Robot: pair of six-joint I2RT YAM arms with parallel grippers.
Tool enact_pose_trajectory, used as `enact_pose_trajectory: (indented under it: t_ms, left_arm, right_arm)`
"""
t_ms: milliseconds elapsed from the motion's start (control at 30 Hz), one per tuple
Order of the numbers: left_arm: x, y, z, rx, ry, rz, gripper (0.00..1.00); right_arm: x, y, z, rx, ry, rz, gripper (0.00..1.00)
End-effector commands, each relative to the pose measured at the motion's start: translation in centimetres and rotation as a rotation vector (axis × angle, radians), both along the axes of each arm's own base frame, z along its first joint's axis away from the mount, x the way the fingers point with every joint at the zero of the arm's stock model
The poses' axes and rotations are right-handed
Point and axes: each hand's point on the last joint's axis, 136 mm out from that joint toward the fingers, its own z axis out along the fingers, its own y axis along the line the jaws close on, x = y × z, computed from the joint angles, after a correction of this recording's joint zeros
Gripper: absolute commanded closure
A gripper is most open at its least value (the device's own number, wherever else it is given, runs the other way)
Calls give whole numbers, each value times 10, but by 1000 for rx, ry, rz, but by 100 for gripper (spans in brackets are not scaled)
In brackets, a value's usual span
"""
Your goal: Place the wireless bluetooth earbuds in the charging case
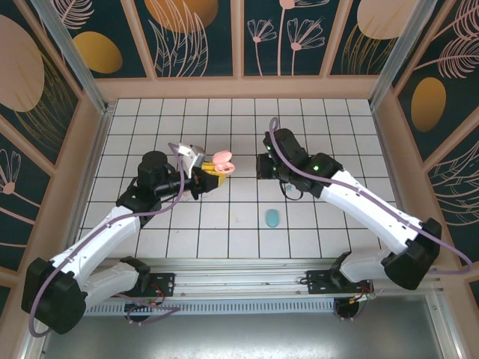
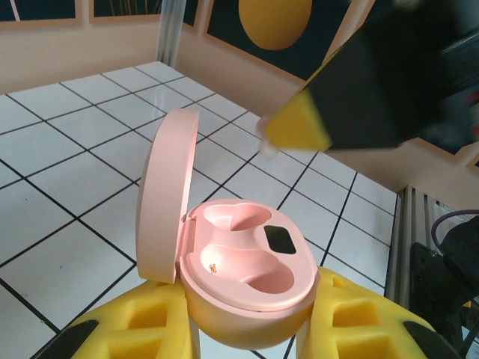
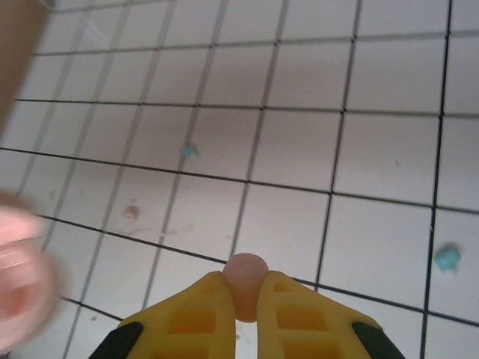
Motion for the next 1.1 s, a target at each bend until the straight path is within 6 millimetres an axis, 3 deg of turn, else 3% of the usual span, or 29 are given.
enact_pose_trajectory:
  t_ms: [0,200,467,633,900,1067]
  left_arm:
    - [5,-6,19,-35,-46,-16,100]
    - [6,-9,21,-43,-46,-27,100]
    - [-2,-9,20,-75,-47,-56,100]
    - [-5,-9,23,-87,-59,-67,100]
    - [-7,-10,23,-85,-60,-75,100]
    - [-7,-9,24,-86,-61,-75,100]
  right_arm:
    - [-10,0,29,-72,-114,43,94]
    - [-23,36,54,-96,-225,182,94]
    - [-27,60,43,-133,-214,317,94]
    - [-24,63,37,-160,-210,337,94]
    - [-18,65,44,-155,-221,354,95]
    - [-21,67,29,-192,-180,397,95]
